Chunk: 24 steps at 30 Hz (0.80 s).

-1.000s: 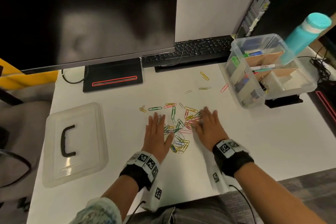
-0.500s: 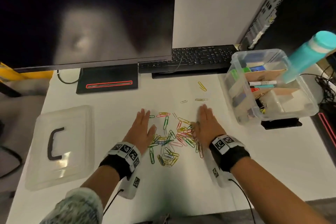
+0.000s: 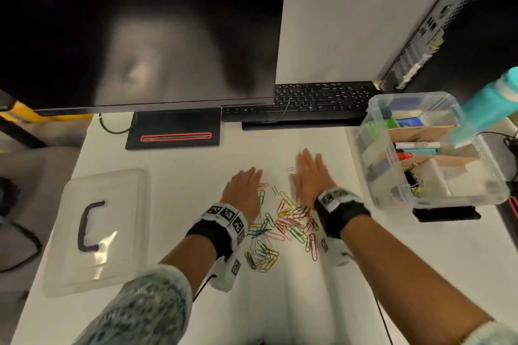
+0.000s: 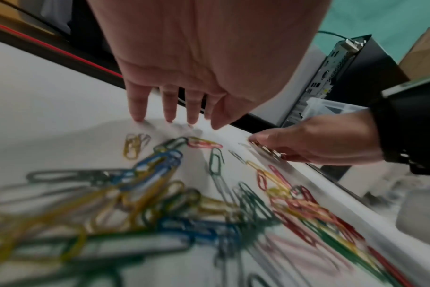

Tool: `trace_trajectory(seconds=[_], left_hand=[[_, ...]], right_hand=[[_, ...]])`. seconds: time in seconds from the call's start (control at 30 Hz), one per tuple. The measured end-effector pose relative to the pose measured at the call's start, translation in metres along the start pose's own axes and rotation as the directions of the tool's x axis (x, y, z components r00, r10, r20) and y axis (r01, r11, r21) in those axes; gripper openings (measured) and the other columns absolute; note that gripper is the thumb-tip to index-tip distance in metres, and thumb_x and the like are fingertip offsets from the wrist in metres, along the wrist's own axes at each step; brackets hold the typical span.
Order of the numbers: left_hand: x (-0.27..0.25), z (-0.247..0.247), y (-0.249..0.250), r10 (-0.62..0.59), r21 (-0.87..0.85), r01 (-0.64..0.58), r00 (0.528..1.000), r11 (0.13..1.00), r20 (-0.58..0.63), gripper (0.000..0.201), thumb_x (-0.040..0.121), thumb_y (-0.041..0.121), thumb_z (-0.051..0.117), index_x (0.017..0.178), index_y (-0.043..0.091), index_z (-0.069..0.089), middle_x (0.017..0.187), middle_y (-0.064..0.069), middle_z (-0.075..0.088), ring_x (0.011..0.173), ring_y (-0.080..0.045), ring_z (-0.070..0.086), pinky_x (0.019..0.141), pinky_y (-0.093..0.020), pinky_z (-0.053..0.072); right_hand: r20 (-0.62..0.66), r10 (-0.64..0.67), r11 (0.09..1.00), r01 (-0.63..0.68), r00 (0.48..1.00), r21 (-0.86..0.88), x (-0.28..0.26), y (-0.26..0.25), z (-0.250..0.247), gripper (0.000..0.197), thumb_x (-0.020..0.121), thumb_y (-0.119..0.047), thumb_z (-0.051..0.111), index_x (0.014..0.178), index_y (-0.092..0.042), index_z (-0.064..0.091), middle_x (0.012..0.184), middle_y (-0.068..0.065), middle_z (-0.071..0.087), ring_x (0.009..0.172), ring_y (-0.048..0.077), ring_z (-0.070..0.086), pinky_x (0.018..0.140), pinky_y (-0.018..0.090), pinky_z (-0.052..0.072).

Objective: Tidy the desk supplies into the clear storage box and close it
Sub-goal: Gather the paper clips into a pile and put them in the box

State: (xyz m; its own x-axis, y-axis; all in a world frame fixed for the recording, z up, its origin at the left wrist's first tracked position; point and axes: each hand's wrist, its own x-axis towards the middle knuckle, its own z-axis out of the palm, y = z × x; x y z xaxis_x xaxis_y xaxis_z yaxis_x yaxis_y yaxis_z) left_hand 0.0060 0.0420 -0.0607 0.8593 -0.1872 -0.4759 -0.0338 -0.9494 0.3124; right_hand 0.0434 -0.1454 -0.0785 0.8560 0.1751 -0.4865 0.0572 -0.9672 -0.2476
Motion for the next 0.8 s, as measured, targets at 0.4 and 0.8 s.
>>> trace_trajectory(seconds=[0.4,0.8], left_hand=[[-0.059,0.0,-0.042,0.056,-0.069,-0.063,0.994,0.996,-0.098,0.055,0.095,0.015,0.039,0.147,0.017,0.02,0.152,-0.003,0.023,0.136,-0.024,0.024,0.113,-0.038,0.028],[-0.082,0.023,-0.047,0.065,-0.189,-0.059,0.998,0.98,0.023,0.089,0.072,0.035,0.077,0.142,0.015,0.027,0.125,-0.004,0.032,0.104,-0.021,0.054,0.094,-0.031,0.047]], right_hand=[[-0.101,-0.198,0.97,0.21,0.975,0.127,-0.047,-0.008,0.006,0.052,0.1,-0.029,0.03,0.149,-0.014,0.02,0.158,0.002,0.014,0.144,0.022,0.017,0.118,0.035,0.02],[-0.013,-0.297,0.945,0.296,0.955,0.135,-0.094,-0.016,0.054,0.064,0.096,-0.049,0.025,0.149,-0.015,0.021,0.159,0.001,0.011,0.148,0.019,0.004,0.121,0.031,0.007]])
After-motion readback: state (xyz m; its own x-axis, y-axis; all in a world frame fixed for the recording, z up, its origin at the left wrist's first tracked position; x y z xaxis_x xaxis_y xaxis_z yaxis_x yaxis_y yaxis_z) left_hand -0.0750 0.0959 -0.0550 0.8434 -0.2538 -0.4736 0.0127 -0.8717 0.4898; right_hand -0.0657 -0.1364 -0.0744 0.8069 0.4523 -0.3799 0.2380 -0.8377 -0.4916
